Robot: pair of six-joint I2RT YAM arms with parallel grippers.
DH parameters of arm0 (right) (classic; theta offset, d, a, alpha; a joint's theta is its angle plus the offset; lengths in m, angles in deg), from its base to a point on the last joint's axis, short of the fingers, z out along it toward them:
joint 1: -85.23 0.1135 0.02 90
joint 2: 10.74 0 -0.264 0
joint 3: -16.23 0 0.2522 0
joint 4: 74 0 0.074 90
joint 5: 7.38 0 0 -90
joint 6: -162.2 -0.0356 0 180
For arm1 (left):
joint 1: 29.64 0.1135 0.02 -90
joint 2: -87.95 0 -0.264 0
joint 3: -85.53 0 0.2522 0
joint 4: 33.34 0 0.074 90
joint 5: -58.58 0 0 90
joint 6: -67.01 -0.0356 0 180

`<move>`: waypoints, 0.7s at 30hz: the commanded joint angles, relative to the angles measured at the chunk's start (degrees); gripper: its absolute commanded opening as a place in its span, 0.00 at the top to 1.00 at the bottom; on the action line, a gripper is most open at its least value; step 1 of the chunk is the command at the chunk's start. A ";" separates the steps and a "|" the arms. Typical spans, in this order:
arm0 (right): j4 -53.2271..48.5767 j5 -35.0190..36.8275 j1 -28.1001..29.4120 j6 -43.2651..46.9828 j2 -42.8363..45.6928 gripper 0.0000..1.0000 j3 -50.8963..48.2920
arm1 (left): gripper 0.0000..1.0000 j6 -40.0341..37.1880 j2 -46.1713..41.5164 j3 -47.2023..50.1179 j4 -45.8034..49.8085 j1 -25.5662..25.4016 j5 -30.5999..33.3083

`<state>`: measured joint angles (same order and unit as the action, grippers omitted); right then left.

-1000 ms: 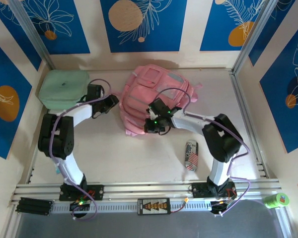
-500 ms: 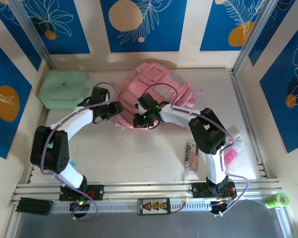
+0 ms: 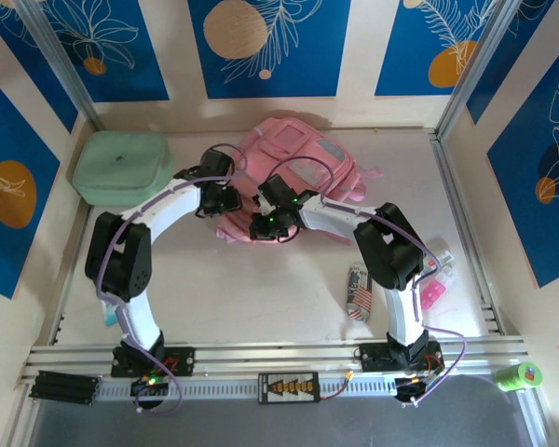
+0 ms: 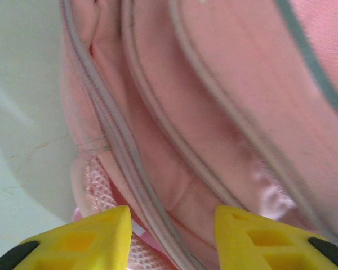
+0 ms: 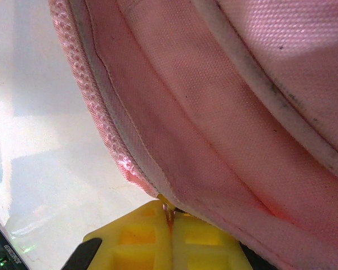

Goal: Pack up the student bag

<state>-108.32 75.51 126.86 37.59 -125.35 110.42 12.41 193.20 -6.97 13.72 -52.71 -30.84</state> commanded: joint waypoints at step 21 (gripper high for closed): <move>-2.76 5.84 -1.28 0.64 7.65 1.00 -9.88 | 0.98 -3.26 4.62 -1.99 2.57 -0.14 7.91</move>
<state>-105.65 78.50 126.07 37.64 -120.98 103.36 10.20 197.57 -9.42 15.64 -53.08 -27.15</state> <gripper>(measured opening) 0.058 0.048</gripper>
